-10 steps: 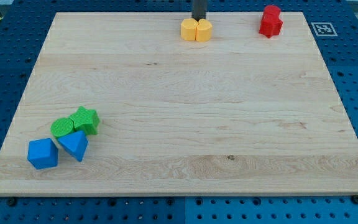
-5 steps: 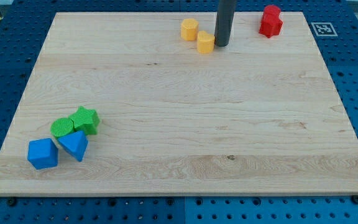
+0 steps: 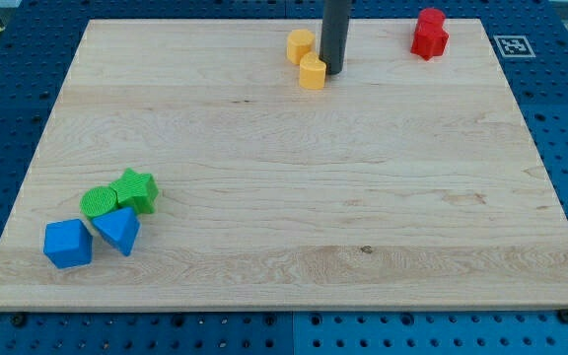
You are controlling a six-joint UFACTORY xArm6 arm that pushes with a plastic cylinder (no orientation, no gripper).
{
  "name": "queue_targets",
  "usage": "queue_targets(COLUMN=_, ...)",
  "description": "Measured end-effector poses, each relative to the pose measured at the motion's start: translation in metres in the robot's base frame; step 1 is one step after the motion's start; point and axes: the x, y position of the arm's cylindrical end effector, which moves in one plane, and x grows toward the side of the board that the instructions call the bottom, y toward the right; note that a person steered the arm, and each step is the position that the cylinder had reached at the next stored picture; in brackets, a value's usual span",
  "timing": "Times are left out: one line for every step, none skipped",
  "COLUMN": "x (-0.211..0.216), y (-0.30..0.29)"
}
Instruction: Move the yellow heart to the top right of the green star
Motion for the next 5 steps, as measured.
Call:
queue_targets(x=0.000, y=-0.021)
queue_targets(x=0.001, y=-0.037)
queue_targets(x=0.009, y=-0.051)
queue_targets(x=0.024, y=-0.065)
queue_targets(x=0.035, y=-0.083)
